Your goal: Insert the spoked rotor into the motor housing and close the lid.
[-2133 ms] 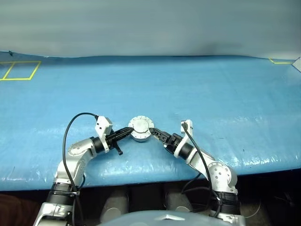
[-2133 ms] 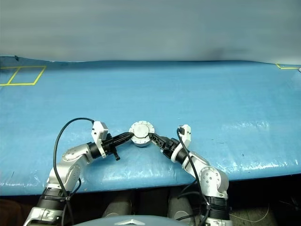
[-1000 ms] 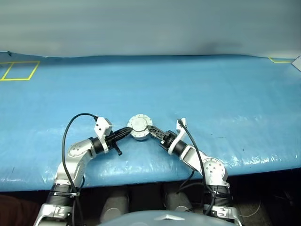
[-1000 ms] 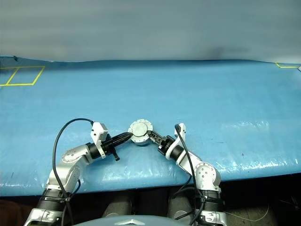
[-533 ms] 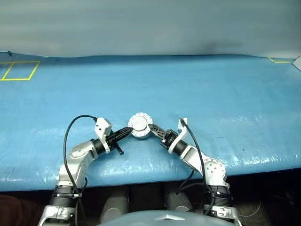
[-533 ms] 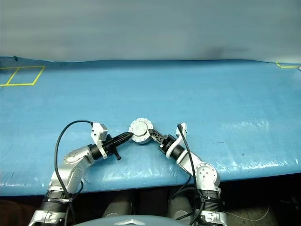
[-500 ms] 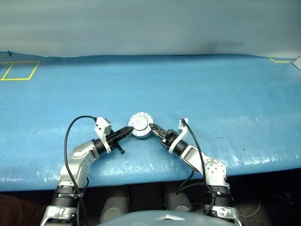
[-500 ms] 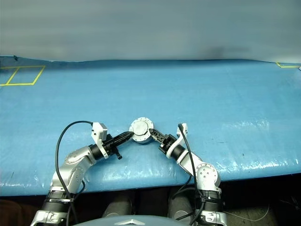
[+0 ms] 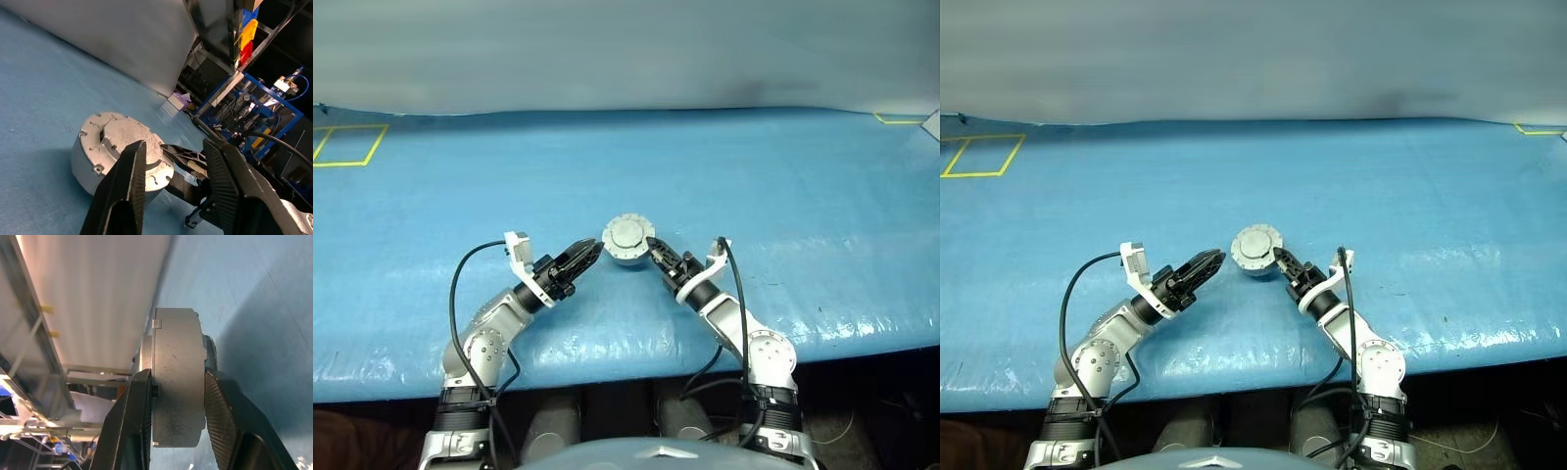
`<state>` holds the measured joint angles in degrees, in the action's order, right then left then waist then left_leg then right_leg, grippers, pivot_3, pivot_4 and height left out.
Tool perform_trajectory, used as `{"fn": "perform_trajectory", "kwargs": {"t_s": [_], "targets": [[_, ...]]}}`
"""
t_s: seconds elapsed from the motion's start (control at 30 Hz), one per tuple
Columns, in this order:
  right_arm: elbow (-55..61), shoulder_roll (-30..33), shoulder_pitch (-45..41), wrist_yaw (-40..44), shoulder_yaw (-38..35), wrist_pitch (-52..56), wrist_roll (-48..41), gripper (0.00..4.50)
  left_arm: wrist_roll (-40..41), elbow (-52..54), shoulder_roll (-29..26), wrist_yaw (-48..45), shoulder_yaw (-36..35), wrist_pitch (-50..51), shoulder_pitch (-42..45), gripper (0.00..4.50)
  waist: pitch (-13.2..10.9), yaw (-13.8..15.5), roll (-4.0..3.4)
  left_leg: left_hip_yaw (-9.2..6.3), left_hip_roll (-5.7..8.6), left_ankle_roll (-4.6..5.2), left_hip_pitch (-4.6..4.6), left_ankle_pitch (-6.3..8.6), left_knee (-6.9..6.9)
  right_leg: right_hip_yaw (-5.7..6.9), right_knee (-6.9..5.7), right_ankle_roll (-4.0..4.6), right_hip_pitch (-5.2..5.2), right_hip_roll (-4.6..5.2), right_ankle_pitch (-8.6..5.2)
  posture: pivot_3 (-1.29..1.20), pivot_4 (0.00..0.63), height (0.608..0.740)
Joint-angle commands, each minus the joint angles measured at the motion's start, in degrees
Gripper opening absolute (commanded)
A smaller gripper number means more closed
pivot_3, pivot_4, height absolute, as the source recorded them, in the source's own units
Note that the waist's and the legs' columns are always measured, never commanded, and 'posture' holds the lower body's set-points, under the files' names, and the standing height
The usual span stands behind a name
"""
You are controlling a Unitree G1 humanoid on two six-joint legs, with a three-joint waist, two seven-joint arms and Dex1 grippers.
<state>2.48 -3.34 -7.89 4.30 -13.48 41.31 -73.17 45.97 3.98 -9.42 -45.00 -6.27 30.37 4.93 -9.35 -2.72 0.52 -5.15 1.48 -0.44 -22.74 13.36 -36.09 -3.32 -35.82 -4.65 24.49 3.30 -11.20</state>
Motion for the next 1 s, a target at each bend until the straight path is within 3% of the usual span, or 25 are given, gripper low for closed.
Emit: {"fn": "perform_trajectory", "kwargs": {"t_s": [0.03, 0.13, 0.47, 1.0], "targets": [[5.62, -4.00, -5.88, 0.33, -0.55, -2.09, -5.08, 1.19, 3.03, 2.06, 1.57, 1.13, -1.15, 0.74, 0.25, 3.52, -0.01, -0.23, -0.01, 0.00, 0.00, 0.00, 0.00, 0.00, 0.00, 0.00, 0.00, 0.01, 0.00, -0.01, 0.00, 0.00, 0.150, 0.740], [6.98, -3.51, -7.21, -0.05, -0.30, -2.86, -6.87, 1.19, 5.27, 1.76, 3.36, 2.71, -1.96, 1.84, 0.58, 4.48, -0.02, -0.44, -0.01, 0.01, 0.00, 0.00, -0.01, 0.00, 0.00, -0.02, 0.00, -0.01, 0.00, -0.01, 0.02, 0.00, 0.150, 0.740], [11.86, -2.87, -7.13, -0.73, 3.09, -2.42, -9.24, 1.19, 22.91, 0.58, 8.02, 9.03, -6.80, 13.47, 4.28, 4.48, -0.02, -0.44, -0.02, -0.05, 0.01, 0.01, -0.06, 0.00, -0.06, -0.01, -0.01, -0.03, 0.00, -0.03, 0.05, 0.00, 0.150, 0.740], [15.22, -1.24, -3.09, 2.23, 10.06, 0.53, -7.18, 1.19, 24.17, -2.57, 12.13, 11.57, -6.70, 13.38, 9.58, 4.48, -0.02, -0.48, -0.02, -0.04, 0.03, 0.00, -0.08, 0.00, -0.17, -0.05, -0.02, 0.11, -0.03, -0.06, 0.16, 0.00, 0.150, 0.740]]}}
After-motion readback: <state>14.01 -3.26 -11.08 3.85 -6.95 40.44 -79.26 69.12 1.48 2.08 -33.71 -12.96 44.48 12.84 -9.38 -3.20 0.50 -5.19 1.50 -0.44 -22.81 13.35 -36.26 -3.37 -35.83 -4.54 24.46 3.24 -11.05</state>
